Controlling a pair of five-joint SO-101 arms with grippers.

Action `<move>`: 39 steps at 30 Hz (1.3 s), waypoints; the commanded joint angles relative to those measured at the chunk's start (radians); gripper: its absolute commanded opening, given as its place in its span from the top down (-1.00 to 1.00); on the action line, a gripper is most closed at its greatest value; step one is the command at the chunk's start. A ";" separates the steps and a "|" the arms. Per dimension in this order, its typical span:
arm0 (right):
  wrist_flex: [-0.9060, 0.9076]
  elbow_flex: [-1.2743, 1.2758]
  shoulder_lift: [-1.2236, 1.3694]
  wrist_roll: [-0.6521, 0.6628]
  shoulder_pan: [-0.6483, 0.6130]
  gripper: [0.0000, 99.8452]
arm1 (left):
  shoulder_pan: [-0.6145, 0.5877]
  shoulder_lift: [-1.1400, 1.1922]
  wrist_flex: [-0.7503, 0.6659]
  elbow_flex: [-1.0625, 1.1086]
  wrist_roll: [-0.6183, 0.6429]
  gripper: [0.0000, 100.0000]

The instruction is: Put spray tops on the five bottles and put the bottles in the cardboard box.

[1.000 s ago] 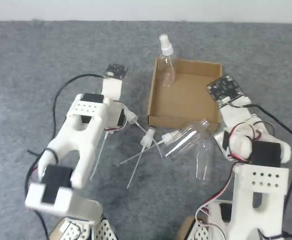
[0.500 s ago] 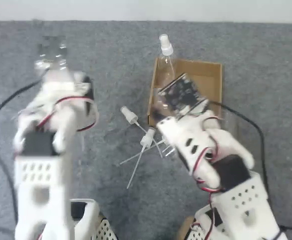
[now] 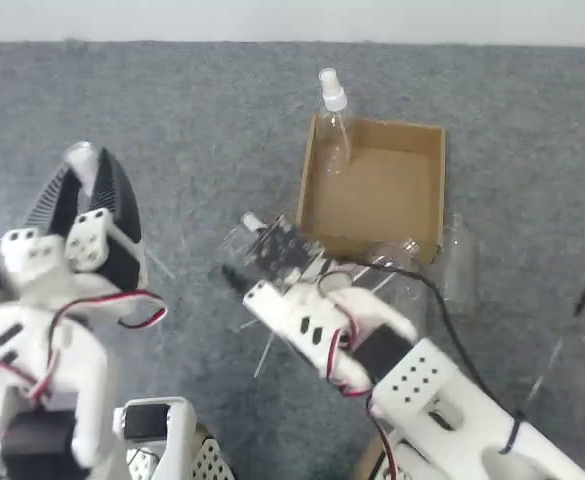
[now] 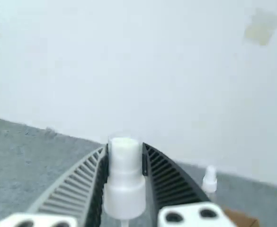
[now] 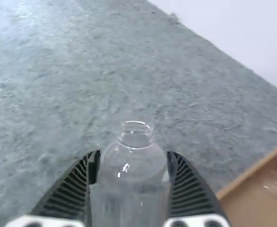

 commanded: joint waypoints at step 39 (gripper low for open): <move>-0.220 0.169 -0.004 -0.006 -0.053 0.99 | 0.178 -0.069 -0.296 0.536 0.061 0.98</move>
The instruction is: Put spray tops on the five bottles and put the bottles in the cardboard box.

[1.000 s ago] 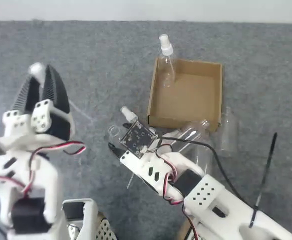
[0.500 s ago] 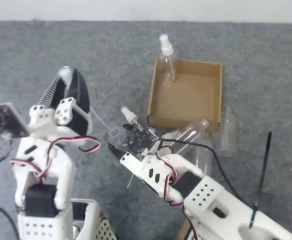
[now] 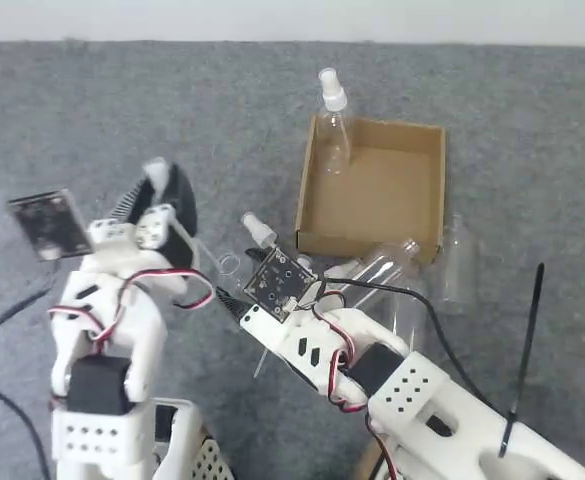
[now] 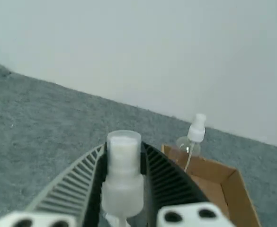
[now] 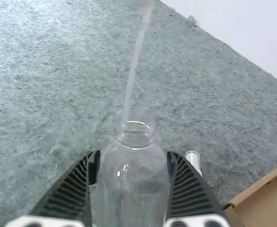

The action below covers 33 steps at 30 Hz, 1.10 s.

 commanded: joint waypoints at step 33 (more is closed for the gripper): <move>-0.423 0.130 0.002 -0.012 0.111 0.99 | 0.152 -0.025 0.017 0.113 -0.060 0.94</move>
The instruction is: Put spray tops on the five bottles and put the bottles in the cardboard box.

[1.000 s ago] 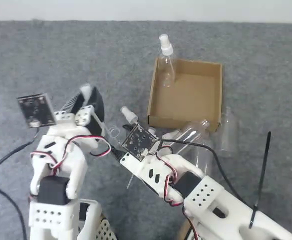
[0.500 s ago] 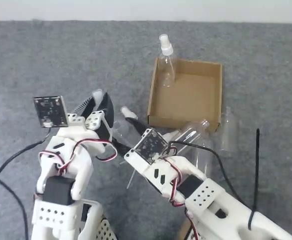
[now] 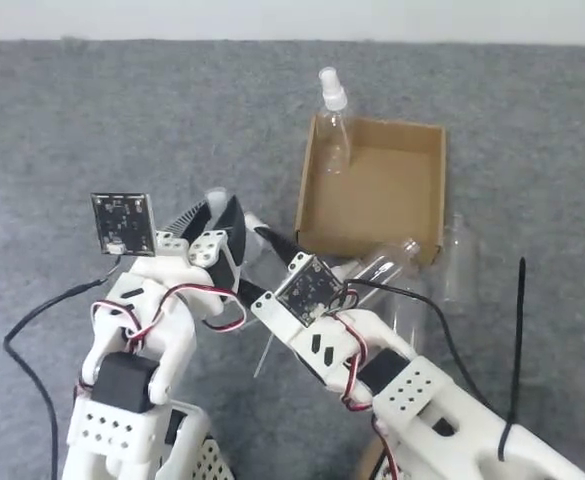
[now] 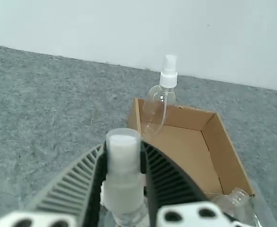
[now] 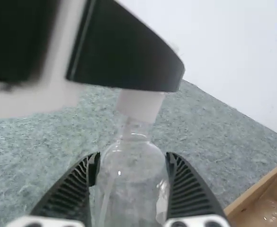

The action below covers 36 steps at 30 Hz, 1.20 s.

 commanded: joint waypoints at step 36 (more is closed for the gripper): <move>-0.033 -0.011 -0.010 -0.012 0.031 0.99 | -0.192 0.319 0.034 -0.334 -0.164 0.74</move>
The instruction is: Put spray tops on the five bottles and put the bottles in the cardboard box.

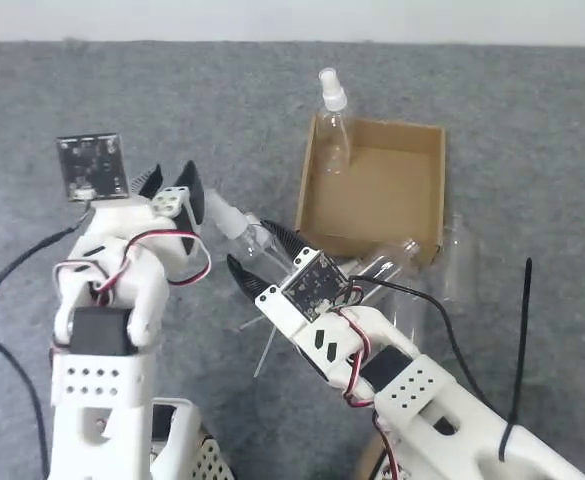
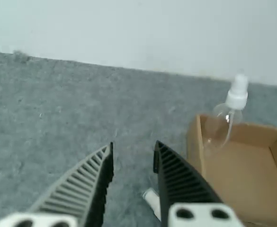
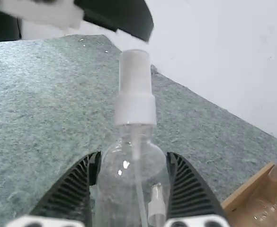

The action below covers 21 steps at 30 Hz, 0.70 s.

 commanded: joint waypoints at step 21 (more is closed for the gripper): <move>-0.028 -0.008 -0.007 -0.009 0.013 0.99 | 0.018 -0.049 0.064 -0.194 -0.120 0.74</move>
